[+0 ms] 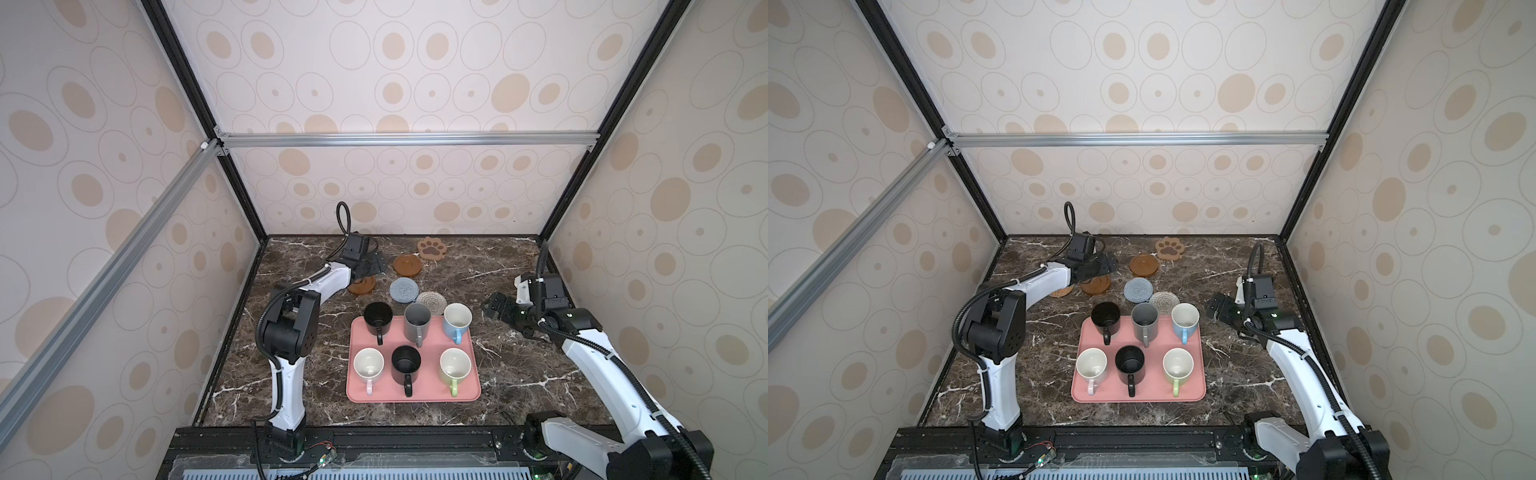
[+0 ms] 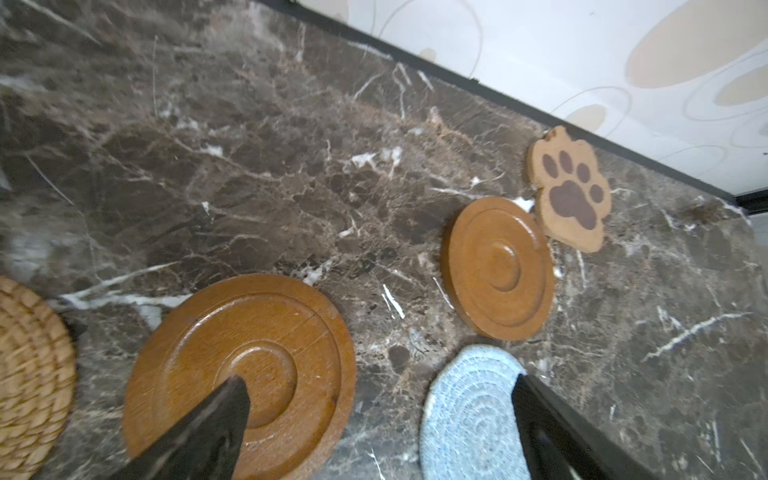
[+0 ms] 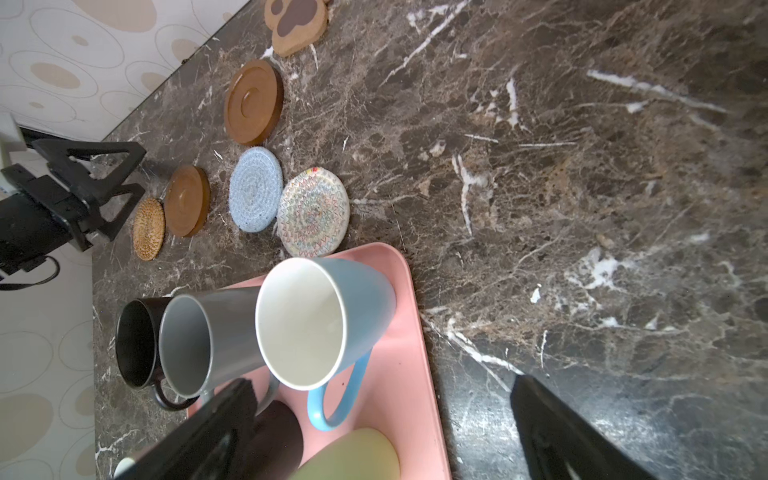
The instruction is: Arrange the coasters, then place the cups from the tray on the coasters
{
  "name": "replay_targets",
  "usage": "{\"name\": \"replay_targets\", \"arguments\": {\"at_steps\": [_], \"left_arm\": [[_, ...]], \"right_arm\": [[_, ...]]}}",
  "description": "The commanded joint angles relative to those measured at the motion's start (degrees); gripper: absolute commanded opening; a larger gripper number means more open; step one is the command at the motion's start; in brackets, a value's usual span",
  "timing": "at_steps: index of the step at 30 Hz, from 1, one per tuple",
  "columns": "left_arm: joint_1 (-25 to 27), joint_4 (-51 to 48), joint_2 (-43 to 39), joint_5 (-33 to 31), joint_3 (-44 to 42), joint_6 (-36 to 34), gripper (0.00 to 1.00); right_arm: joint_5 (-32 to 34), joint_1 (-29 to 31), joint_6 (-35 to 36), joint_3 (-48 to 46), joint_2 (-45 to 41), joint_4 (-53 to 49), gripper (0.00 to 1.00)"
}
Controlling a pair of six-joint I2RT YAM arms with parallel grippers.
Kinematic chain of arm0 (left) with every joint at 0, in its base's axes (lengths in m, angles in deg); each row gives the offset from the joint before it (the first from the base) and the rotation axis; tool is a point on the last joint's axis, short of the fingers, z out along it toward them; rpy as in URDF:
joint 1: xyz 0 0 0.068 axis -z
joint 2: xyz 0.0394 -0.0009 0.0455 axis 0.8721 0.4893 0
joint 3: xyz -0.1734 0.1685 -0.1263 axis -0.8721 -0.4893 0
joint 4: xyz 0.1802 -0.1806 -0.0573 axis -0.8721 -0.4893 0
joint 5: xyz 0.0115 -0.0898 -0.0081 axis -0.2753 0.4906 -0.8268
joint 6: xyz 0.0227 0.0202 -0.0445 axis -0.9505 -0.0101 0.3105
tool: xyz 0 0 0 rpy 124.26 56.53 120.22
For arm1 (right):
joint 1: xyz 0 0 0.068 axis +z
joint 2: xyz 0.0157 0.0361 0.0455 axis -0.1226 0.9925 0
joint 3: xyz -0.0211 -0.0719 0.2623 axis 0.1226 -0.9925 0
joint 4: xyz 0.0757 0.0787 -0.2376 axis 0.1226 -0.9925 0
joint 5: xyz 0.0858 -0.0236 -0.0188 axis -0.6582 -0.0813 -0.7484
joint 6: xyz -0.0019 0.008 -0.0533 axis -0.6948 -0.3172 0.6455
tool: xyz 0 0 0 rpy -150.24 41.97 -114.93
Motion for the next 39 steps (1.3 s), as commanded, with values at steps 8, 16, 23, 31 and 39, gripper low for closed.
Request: {"name": "replay_targets", "arguments": {"at_steps": [8,16,23,31,39], "left_arm": [[0.22,0.42,-13.63,3.66,-7.88,-6.70,1.00],[1.57,-4.02,-10.88,9.19,-3.26,-10.79,1.00],[2.37,-1.53,-8.70,9.97,-1.93,-12.00,1.00],[4.03,2.54,-7.12,11.89,-2.14,-9.14,1.00],[5.91,-4.62,-1.41,15.70,5.06,-9.94,1.00]], "right_arm": [[-5.96,0.41,4.32,9.71,7.71,-1.47,1.00],[-7.26,0.40,5.23,10.98,8.06,-1.69,1.00],[-6.87,0.42,4.62,10.00,10.39,3.89,1.00],[-6.88,0.41,1.69,11.02,14.34,6.40,1.00],[-3.08,0.48,1.87,14.92,18.71,-0.73,1.00]]}}
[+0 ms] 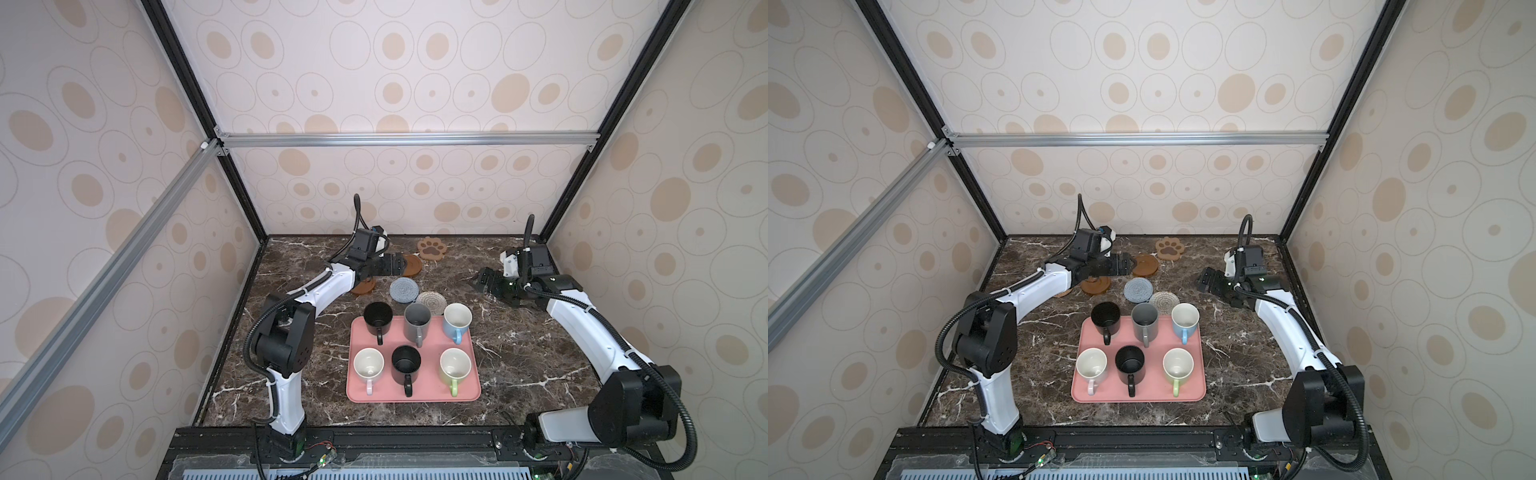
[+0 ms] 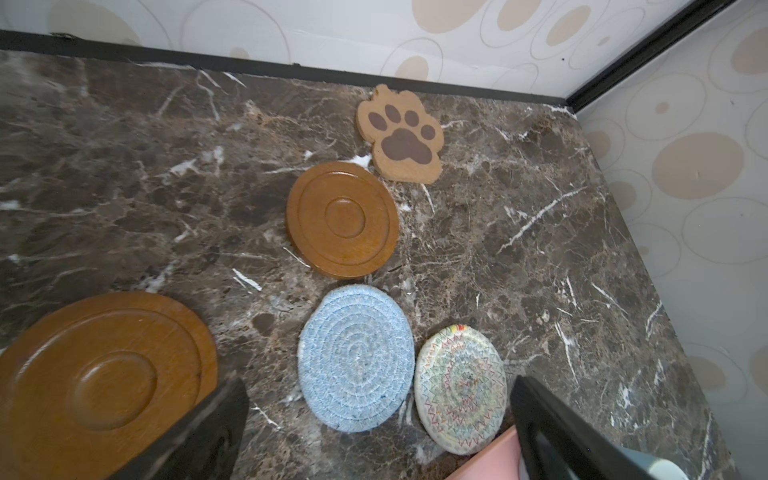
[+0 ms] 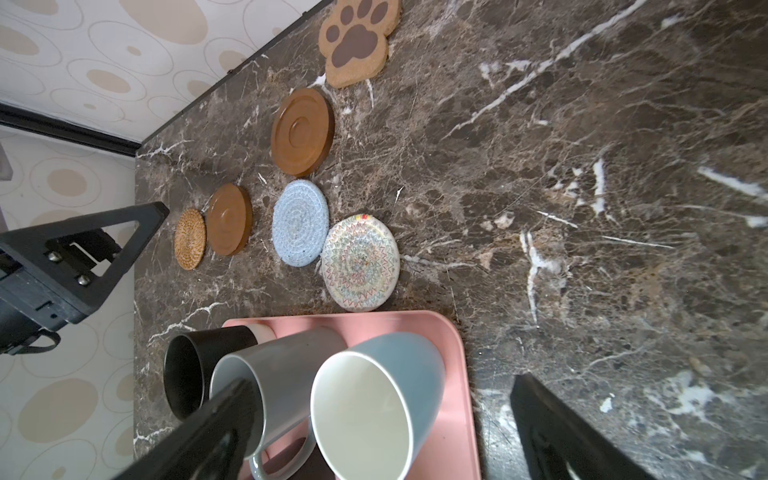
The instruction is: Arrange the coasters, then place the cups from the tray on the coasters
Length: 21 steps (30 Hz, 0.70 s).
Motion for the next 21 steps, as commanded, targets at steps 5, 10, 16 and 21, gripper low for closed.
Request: {"name": "replay_targets", "arguments": {"at_steps": [5,10,16,21], "left_arm": [[1.59,-9.01,7.15,4.56,9.12,-4.06,1.00],[1.78,-13.07,12.98,7.83,15.95,-6.61,1.00],[1.83,-17.86,19.53,8.52,25.65,-8.15,1.00],[1.79,-18.13,21.37,7.52,29.03,-8.47,1.00]], "right_arm": [[2.56,0.48,0.10,3.24,6.35,-7.58,1.00],[3.06,0.57,-1.43,5.36,8.62,-9.01,1.00],[1.57,0.66,-1.54,8.75,12.73,-9.02,1.00],[-3.21,1.93,2.54,14.16,17.67,-10.01,1.00]]}}
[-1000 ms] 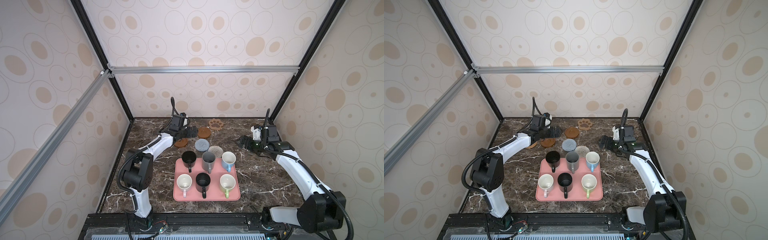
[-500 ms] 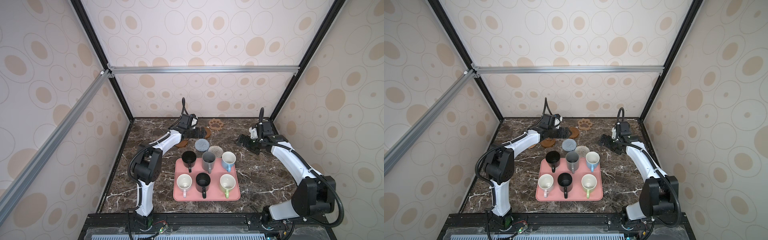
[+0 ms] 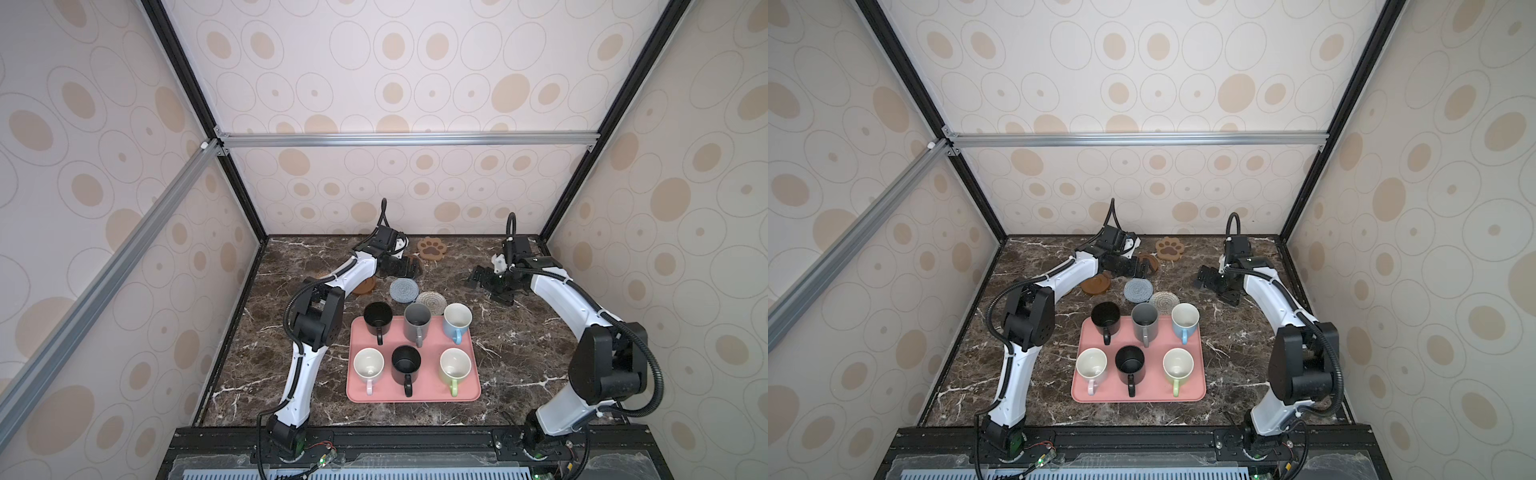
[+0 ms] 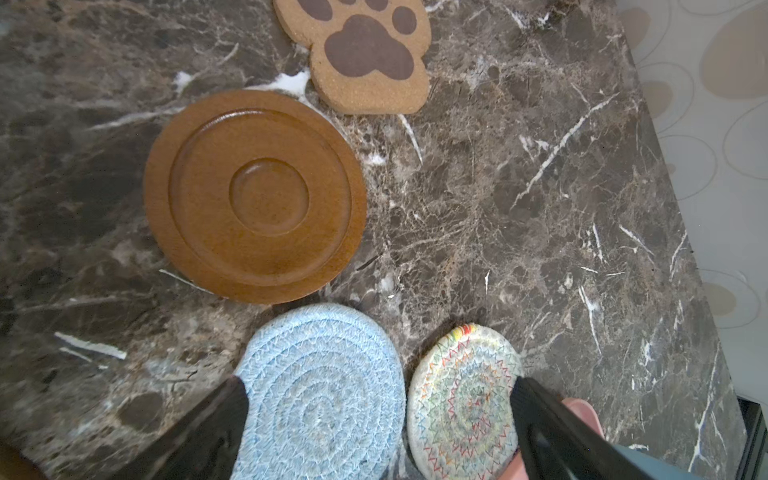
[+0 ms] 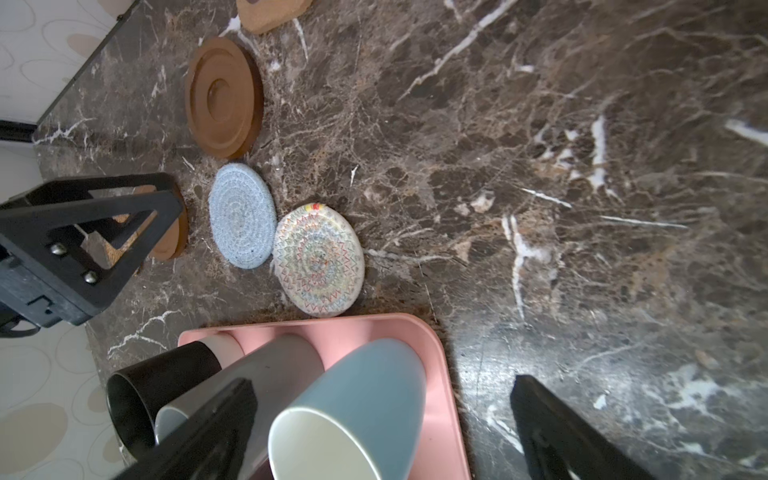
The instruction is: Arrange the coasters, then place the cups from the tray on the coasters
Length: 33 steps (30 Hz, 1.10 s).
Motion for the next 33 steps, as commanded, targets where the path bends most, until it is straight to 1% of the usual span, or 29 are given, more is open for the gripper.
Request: {"name": "replay_targets", "arguments": {"at_steps": [1,5,8,11,16,23,29,33], "left_arm": [[0.17,-1.87,1.27,0.93,4.66,-2.30,1.00],[0.17,-4.40,5.15,4.62,9.65,-3.00,1.00],[0.15,-4.53,5.84,5.35,10.00,-2.90,1.00],[0.26,-8.11,7.11,7.02,11.24,-3.71,1.00],[0.68,-8.01,4.75,8.94,6.09,-4.02,1.00],[1.01,-8.92,3.79,10.49,3.98,-5.55,1.00],[0.99,-11.10,2.18,6.09,0.56,-6.18,1.00],[0.96,-11.63,2.59,2.55,0.24,-6.19,1.00]], "right_arm": [[-3.66,1.64,3.10,3.89,2.84,-2.17,1.00],[-4.86,2.24,3.15,6.87,5.25,-2.73,1.00],[-5.21,2.44,2.41,7.68,6.15,-2.51,1.00],[-5.12,2.53,2.41,8.22,6.92,-3.23,1.00],[-4.81,2.59,2.96,9.33,7.50,-5.09,1.00],[-5.32,2.77,2.35,9.56,8.10,-5.63,1.00],[-5.31,3.28,3.04,10.56,8.19,-6.87,1.00],[-4.81,3.24,3.53,11.52,8.84,-7.65,1.00]]}}
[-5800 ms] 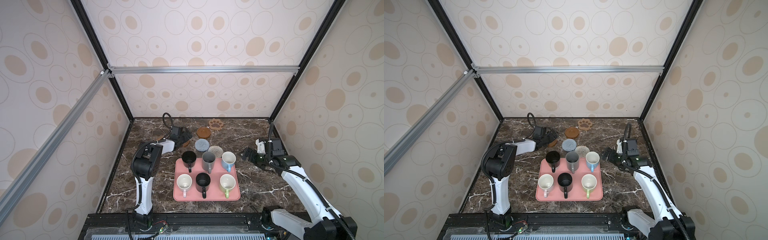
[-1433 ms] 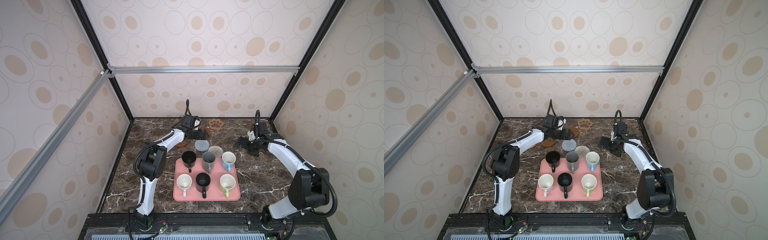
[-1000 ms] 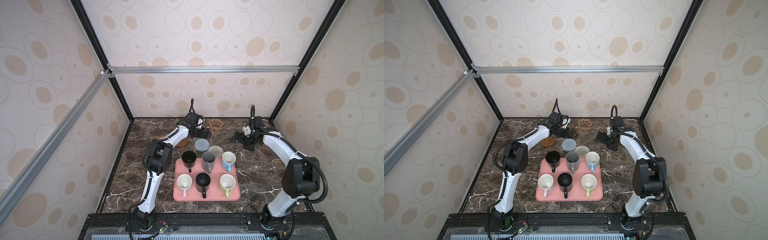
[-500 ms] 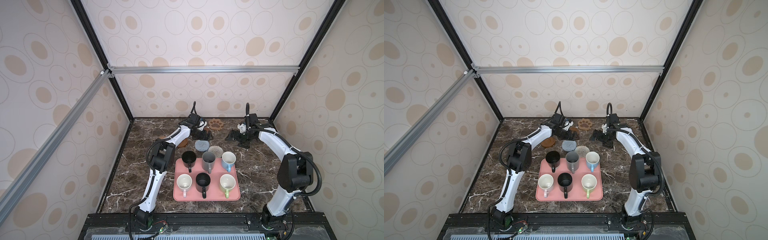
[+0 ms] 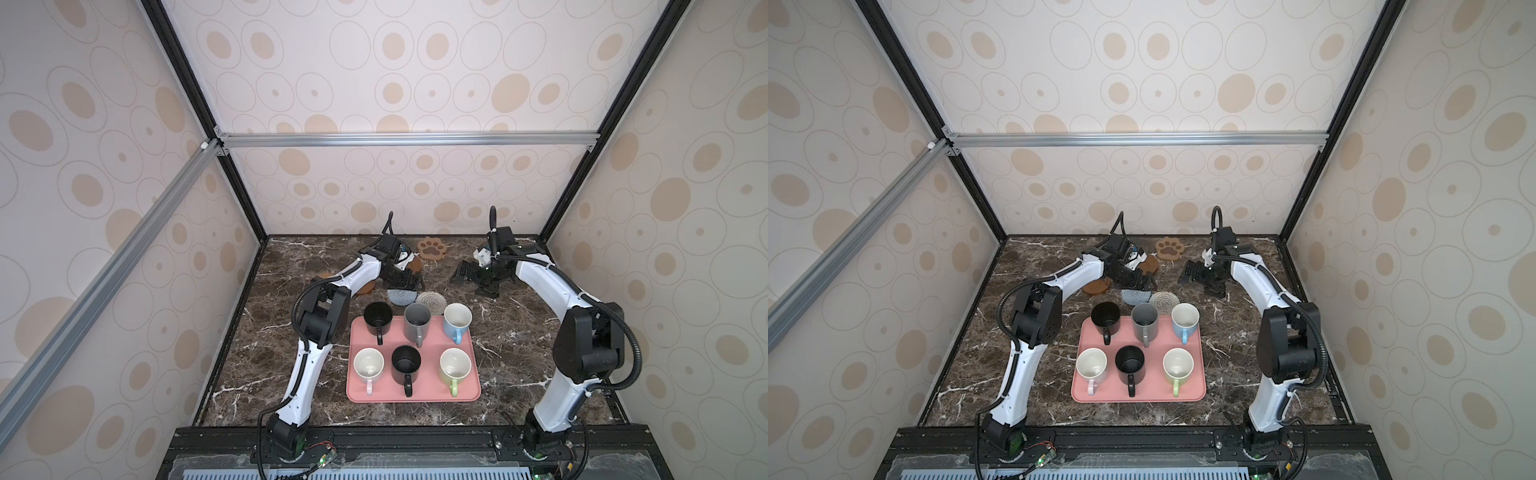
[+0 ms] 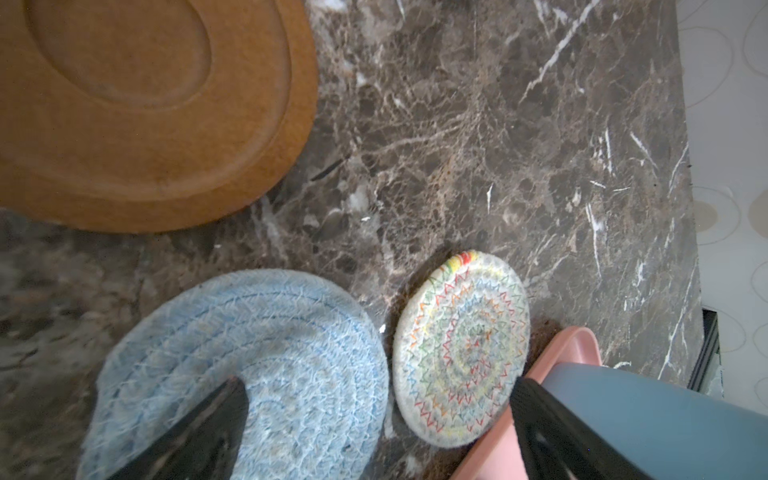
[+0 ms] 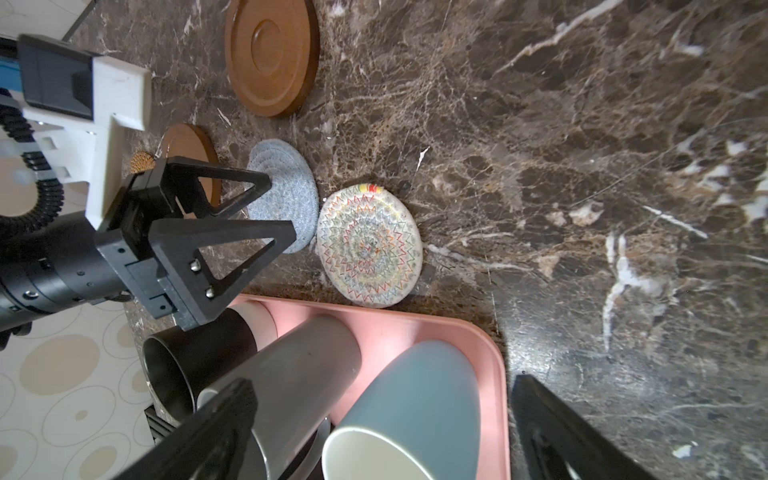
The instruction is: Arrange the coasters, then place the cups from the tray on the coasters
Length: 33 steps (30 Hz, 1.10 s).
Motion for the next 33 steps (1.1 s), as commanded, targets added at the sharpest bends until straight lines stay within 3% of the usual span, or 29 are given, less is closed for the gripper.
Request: {"name": "replay_targets", "arguments": {"at_steps": [1,10,18,33], "left_arm": [[0.23,-3.32,-0.87,-4.55,-0.29,-1.75,1.00],[-0.49,-3.77,4.28,-11.31,8.10,0.10,1.00],[-1.29,-5.30,7.97,-11.75,14.48,0.81,1.00],[-1.30,-3.92,5.72,-10.34,15.50,1.90,1.00]], "right_arm": [[0.07,0.32,0.91,2.01,1.57,-2.28,1.00],[0.25,0.28,0.45,2.59,2.18,-1.75,1.00],[0.68,0.29,0.73,2.79,2.39,-1.75,1.00],[0.56,0.28,0.35,3.27,3.26,-1.14,1.00]]}}
